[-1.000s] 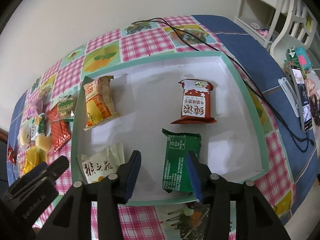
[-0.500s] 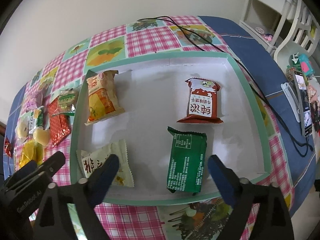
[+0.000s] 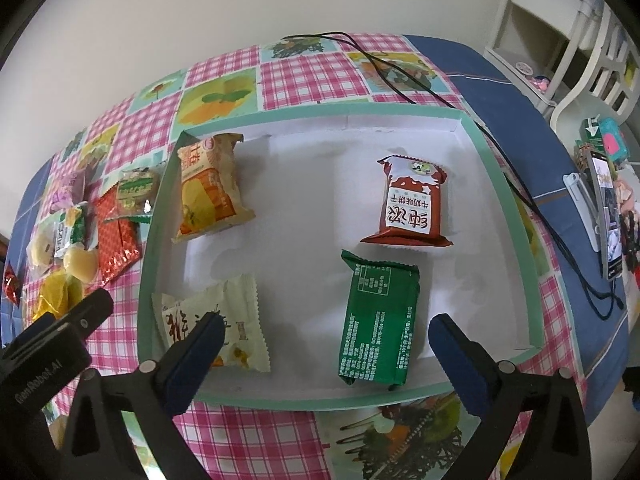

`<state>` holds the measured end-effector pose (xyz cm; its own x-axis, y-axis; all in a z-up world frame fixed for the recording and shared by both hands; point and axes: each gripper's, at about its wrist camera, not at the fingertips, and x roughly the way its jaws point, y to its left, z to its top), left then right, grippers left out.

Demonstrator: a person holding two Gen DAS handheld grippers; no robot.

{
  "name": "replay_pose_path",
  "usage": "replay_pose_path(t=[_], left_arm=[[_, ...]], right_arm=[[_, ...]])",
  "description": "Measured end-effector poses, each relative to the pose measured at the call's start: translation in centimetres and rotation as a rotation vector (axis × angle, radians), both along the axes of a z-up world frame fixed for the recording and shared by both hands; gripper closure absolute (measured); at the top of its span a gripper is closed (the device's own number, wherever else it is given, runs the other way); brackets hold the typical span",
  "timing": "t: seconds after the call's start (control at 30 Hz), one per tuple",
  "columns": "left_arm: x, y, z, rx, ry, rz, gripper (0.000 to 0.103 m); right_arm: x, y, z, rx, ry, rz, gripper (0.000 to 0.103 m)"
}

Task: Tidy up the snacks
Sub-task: 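Withdraw both tools from the tray back over the remaining snacks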

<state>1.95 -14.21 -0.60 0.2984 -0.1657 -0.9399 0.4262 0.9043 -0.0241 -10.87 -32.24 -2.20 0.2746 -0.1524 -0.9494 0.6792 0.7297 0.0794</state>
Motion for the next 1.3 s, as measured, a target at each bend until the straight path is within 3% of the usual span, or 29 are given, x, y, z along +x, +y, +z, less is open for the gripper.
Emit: replay_pose_path(t=[0.13,0.5,0.63,1.1,1.3], left_arm=[[0.4,0.5,0.1,-0.019,0.020,0.005,0.003],[2.4,3.4,1.2,0.075,-0.040,-0.010,0.003],[3.4,5.0,1.6,0.077,-0.040,0.005,0.003],[8.2,14.2,2.0,0.046,-0.023,0.211,0.003],[9.1,15.4,1.5,0.026,0.005,0.246,0.003]], right_arm=[[0.0,0.2,-0.1,0.010,0.005,-0.007,0.000],[1.3,2.5,0.6,0.031,-0.036,0.005,0.000],[2.4,4.2,1.3,0.038,-0.069,0.025,0.000],[7.8,12.1,2.5,0.071,-0.143,0.144,0.000],[9.5,14.2,1.9,0.075,-0.137,0.204,0.000]])
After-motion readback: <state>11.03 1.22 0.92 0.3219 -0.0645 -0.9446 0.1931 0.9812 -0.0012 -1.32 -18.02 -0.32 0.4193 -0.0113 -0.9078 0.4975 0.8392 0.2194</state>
